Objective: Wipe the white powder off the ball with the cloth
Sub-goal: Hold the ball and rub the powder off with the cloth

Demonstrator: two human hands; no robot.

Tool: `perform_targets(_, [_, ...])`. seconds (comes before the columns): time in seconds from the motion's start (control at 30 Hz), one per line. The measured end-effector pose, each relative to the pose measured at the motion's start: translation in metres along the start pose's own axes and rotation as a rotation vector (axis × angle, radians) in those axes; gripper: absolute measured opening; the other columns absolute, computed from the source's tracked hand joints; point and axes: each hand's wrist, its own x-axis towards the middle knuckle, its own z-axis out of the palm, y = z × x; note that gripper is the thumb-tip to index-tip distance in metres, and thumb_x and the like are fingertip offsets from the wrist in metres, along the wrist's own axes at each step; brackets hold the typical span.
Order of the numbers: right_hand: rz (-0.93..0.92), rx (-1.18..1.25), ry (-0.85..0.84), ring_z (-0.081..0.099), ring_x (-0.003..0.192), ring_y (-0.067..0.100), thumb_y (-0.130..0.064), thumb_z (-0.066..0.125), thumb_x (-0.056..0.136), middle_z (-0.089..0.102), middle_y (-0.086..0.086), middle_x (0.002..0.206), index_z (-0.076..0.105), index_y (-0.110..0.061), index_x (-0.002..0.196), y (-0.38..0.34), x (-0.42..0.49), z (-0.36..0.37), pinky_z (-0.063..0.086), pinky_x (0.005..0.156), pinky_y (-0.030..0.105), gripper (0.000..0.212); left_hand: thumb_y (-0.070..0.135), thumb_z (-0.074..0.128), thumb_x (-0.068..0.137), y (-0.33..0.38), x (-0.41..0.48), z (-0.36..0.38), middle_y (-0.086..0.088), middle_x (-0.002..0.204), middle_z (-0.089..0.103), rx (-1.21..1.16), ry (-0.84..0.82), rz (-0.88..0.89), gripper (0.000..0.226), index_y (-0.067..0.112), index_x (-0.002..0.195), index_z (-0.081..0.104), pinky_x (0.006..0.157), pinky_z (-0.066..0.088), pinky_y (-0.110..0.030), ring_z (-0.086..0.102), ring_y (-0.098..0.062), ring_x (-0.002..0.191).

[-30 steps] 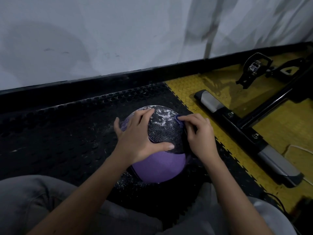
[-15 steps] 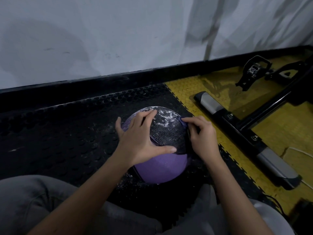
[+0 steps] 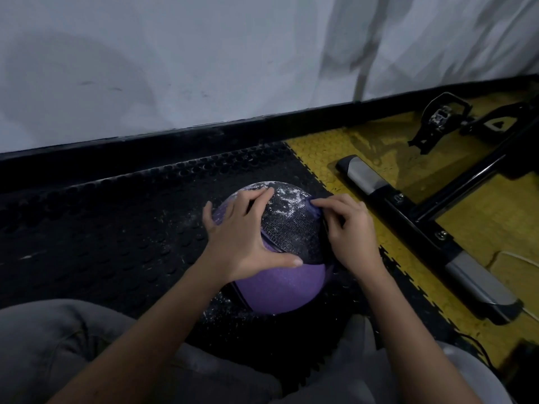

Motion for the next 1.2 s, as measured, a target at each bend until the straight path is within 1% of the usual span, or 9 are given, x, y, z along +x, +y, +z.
perform_targets(0.13, [-0.027, -0.027, 0.029, 0.049, 0.082, 0.023, -0.009, 0.057, 0.088, 0.062, -0.007, 0.093, 0.073, -0.017, 0.096, -0.014, -0.011, -0.002, 0.028, 0.078, 0.007, 0.019, 0.076, 0.065, 0.052, 0.001, -0.003, 0.004, 0.021, 0.141, 0.006, 0.001, 0.023, 0.009, 0.119, 0.037, 0.146, 0.003, 0.11, -0.013, -0.056, 0.01, -0.003, 0.136])
perform_targets(0.3, [-0.307, -0.044, 0.003, 0.047, 0.082, 0.025, -0.018, 0.05, 0.087, 0.065, -0.006, 0.097, 0.073, -0.02, 0.096, -0.038, -0.033, 0.003, 0.041, 0.071, 0.035, 0.025, 0.076, 0.066, 0.052, -0.005, -0.005, 0.003, 0.021, 0.142, 0.008, -0.018, 0.043, -0.008, 0.117, 0.038, 0.145, 0.006, 0.11, -0.009, -0.055, 0.012, -0.004, 0.135])
perform_targets(0.53, [0.005, -0.022, 0.025, 0.05, 0.084, 0.028, -0.004, 0.058, 0.088, 0.055, -0.013, 0.091, 0.073, -0.014, 0.097, -0.01, -0.001, -0.001, 0.027, 0.077, 0.003, 0.021, 0.078, 0.062, 0.051, 0.001, 0.001, 0.005, 0.021, 0.14, 0.008, -0.017, 0.036, 0.0, 0.119, 0.038, 0.146, 0.004, 0.109, -0.012, -0.056, 0.012, -0.005, 0.136])
perform_targets(0.73, [-0.285, -0.075, -0.008, 0.047, 0.08, 0.025, -0.021, 0.046, 0.088, 0.064, -0.005, 0.093, 0.073, -0.018, 0.094, -0.041, -0.027, 0.003, 0.04, 0.07, 0.032, 0.027, 0.078, 0.06, 0.051, -0.001, -0.002, 0.008, 0.022, 0.138, 0.009, -0.019, 0.072, -0.016, 0.116, 0.038, 0.146, 0.007, 0.11, -0.01, -0.055, 0.012, -0.003, 0.133])
perform_targets(0.87, [-0.125, -0.02, 0.03, 0.05, 0.081, 0.026, -0.007, 0.056, 0.088, 0.059, -0.01, 0.092, 0.073, -0.017, 0.095, -0.012, -0.005, -0.002, 0.029, 0.074, 0.009, 0.021, 0.078, 0.065, 0.044, -0.015, 0.001, -0.009, 0.031, 0.132, 0.016, -0.197, 0.001, 0.084, 0.116, 0.044, 0.141, 0.013, 0.112, -0.011, -0.047, 0.015, 0.006, 0.13])
perform_targets(0.93, [-0.03, 0.022, 0.008, 0.052, 0.083, 0.024, 0.0, 0.058, 0.087, 0.056, -0.013, 0.092, 0.073, -0.017, 0.096, -0.001, 0.001, -0.004, 0.029, 0.075, 0.006, 0.024, 0.076, 0.06, 0.042, -0.028, 0.003, -0.026, 0.04, 0.128, 0.016, -0.327, 0.053, 0.127, 0.101, 0.054, 0.131, 0.019, 0.114, -0.005, -0.046, 0.017, 0.014, 0.123])
perform_targets(1.07, [0.013, 0.06, -0.007, 0.047, 0.082, -0.002, 0.002, 0.058, 0.088, 0.057, -0.013, 0.091, 0.072, -0.017, 0.095, 0.002, -0.001, -0.004, 0.03, 0.076, 0.008, 0.025, 0.079, 0.056, 0.036, -0.035, 0.001, -0.029, 0.044, 0.121, 0.018, -0.274, 0.032, 0.085, 0.094, 0.057, 0.122, 0.026, 0.111, -0.007, -0.043, 0.022, 0.012, 0.121])
perform_targets(1.13, [0.03, 0.058, 0.007, 0.049, 0.082, 0.003, 0.001, 0.058, 0.088, 0.06, -0.009, 0.092, 0.072, -0.018, 0.095, 0.0, -0.001, -0.006, 0.029, 0.077, 0.007, 0.024, 0.08, 0.054, 0.032, -0.031, -0.002, -0.015, 0.039, 0.12, 0.018, -0.219, -0.023, 0.074, 0.102, 0.056, 0.125, 0.023, 0.11, -0.009, -0.045, 0.02, 0.007, 0.126])
perform_targets(1.2, [-0.023, 0.003, 0.052, 0.051, 0.081, 0.02, -0.004, 0.057, 0.088, 0.061, -0.008, 0.092, 0.072, -0.017, 0.093, -0.008, -0.005, -0.006, 0.029, 0.076, 0.008, 0.021, 0.081, 0.054, 0.031, -0.03, -0.002, -0.007, 0.035, 0.125, 0.015, -0.201, -0.016, 0.064, 0.11, 0.051, 0.133, 0.023, 0.11, -0.01, -0.046, 0.019, 0.004, 0.129])
